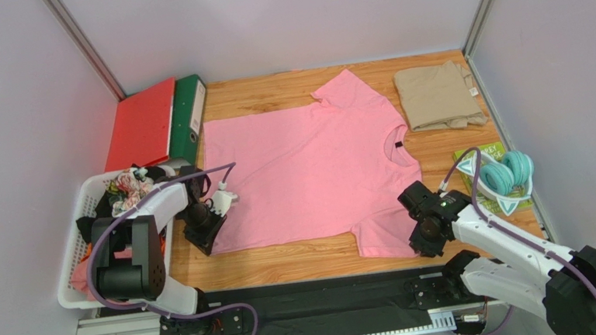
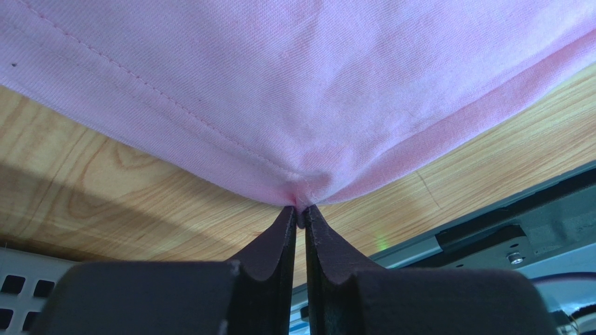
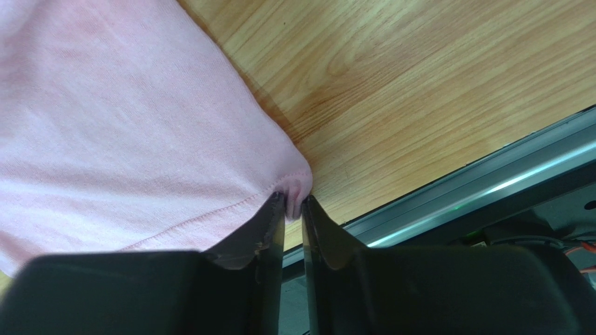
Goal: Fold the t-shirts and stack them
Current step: Grap the side of the flattened tshirt closest away from the robot with both arms
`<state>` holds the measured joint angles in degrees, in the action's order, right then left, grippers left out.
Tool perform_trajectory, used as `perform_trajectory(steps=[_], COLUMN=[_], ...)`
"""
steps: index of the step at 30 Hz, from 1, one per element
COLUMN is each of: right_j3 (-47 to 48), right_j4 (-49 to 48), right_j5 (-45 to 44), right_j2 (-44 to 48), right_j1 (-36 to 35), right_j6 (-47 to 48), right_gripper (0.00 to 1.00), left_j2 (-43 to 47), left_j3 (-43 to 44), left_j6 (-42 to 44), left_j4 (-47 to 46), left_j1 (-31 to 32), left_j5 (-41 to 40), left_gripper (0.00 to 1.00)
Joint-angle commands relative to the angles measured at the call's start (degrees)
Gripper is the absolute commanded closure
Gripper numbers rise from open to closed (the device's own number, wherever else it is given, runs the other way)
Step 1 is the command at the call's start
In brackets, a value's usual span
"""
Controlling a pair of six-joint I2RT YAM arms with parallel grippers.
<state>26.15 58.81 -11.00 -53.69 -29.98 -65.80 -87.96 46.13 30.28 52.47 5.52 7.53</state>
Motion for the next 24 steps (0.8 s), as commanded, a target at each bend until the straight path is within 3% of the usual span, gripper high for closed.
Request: perform_trajectory(steps=[1,3,5,24], right_j3=[1.1,1.5,2.6,9.8], right_j4=[0.1,0.2,1.0,16.3], right_j5=[-1.4,-1.1,-0.9,4.2], right_j2=[0.3,0.3,0.7,11.7], right_j1=[-0.3,-0.3,-0.4,-2.7], right_j6=[-0.4,-0.3,-0.1,-0.5], right_gripper=[0.9,1.0,1.0,1.0], left_j2=[0.3,0.3,0.5,6.9], left_j3=[1.1,1.1,1.4,2.5], left_j6=[0.0,-0.1,-0.4,0.5], left_j4=[-1.3,-1.3,-1.4,3.4], left_j1=[-0.2,-0.2,-0.2,-0.5], left_j5=[1.0,0.9,0.9,0.9], left_gripper=[0.85,0.9,1.0,1.0])
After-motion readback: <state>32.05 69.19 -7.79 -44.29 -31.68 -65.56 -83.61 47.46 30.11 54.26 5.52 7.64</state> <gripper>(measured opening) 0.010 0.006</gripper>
